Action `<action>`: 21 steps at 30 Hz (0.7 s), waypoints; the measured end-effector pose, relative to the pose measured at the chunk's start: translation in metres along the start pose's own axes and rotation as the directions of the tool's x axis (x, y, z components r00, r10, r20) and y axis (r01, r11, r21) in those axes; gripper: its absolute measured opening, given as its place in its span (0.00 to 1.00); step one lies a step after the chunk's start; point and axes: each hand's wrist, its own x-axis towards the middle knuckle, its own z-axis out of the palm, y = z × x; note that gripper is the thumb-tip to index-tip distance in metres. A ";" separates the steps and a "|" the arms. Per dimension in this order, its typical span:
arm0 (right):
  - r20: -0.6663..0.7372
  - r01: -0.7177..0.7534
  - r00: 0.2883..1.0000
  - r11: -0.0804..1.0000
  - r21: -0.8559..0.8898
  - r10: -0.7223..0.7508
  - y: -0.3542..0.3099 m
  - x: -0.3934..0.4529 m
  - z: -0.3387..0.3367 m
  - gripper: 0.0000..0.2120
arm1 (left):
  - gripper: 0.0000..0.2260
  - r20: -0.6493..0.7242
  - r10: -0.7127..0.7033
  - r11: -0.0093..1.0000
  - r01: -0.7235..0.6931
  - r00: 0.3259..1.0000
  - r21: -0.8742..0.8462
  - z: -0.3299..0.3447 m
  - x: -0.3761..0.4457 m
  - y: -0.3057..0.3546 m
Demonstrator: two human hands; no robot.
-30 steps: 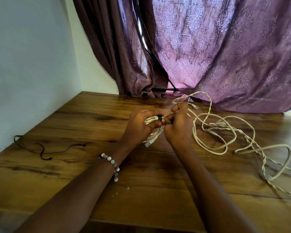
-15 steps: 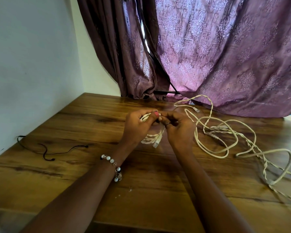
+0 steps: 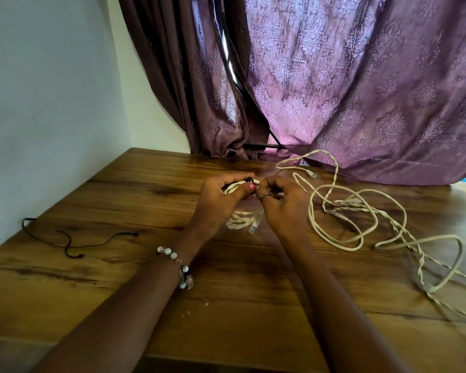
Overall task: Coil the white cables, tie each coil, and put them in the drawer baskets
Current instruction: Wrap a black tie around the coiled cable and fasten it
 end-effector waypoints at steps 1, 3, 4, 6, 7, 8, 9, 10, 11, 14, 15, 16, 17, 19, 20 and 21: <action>0.022 0.006 1.000 1.000 -0.018 -0.006 0.000 0.001 -0.001 0.03 | 0.11 0.017 0.007 1.000 -0.007 1.000 0.018 -0.001 0.000 0.000; 0.076 0.029 0.997 0.998 -0.055 -0.025 0.001 0.003 -0.003 0.03 | 0.11 0.039 0.008 1.000 -0.010 0.999 0.028 -0.002 0.000 -0.001; 0.102 0.046 0.994 0.997 -0.060 -0.039 0.002 0.004 -0.005 0.03 | 0.11 0.046 0.002 1.000 -0.003 0.999 0.019 -0.003 0.000 -0.001; 0.147 0.092 0.986 0.994 -0.054 -0.083 0.002 0.007 -0.009 0.03 | 0.11 0.054 -0.023 1.000 0.024 0.998 -0.006 -0.004 0.000 0.000; 0.165 0.133 0.979 0.989 -0.059 -0.122 0.003 0.008 -0.011 0.02 | 0.11 0.058 -0.041 0.999 0.042 0.997 -0.018 -0.005 -0.001 0.001; 0.181 0.182 0.969 0.980 -0.076 -0.166 0.005 0.009 -0.012 0.01 | 0.11 0.065 -0.057 0.998 0.059 0.996 -0.032 -0.005 -0.001 0.002; 0.195 0.227 0.959 0.969 -0.102 -0.204 0.007 0.010 -0.013 0.01 | 0.11 0.070 -0.070 0.996 0.073 0.995 -0.044 -0.006 0.000 0.003; 0.208 0.275 0.947 0.952 -0.134 -0.244 0.009 0.010 -0.014 0.01 | 0.12 0.075 -0.084 0.995 0.088 0.994 -0.054 -0.006 0.000 0.003; 0.219 0.329 0.932 0.927 -0.182 -0.288 0.009 0.010 -0.014 0.01 | 0.12 0.078 -0.102 0.992 0.107 0.992 -0.062 -0.006 0.000 0.004; 0.249 0.487 0.872 0.794 -0.365 -0.420 0.006 0.005 -0.013 0.04 | 0.12 0.094 -0.150 0.981 0.160 0.984 -0.108 -0.007 0.001 0.004; 0.253 0.512 0.859 0.752 -0.414 -0.446 0.004 0.004 -0.012 0.05 | 0.12 0.100 -0.166 0.977 0.177 0.981 -0.122 -0.007 0.001 0.004; 0.253 0.525 0.850 0.721 -0.452 -0.461 0.003 0.003 -0.011 0.07 | 0.12 0.103 -0.181 0.972 0.193 0.978 -0.130 -0.007 0.001 0.003; 0.248 0.528 0.848 0.702 -0.479 -0.469 0.003 0.002 -0.010 0.08 | 0.12 0.104 -0.192 0.969 0.205 0.976 -0.135 -0.008 0.002 0.003; 0.228 0.511 0.857 0.705 -0.492 -0.463 0.005 0.001 -0.007 0.08 | 0.13 0.106 -0.209 0.964 0.223 0.972 -0.141 -0.008 0.003 0.001; 0.213 0.496 0.866 0.723 -0.481 -0.452 0.005 0.000 -0.007 0.08 | 0.13 0.110 -0.219 0.961 0.234 0.969 -0.149 -0.008 0.003 0.002; 0.192 0.477 0.877 0.748 -0.462 -0.441 0.006 0.000 -0.006 0.08 | 0.13 0.114 -0.229 0.956 0.246 0.967 -0.159 -0.007 0.003 0.001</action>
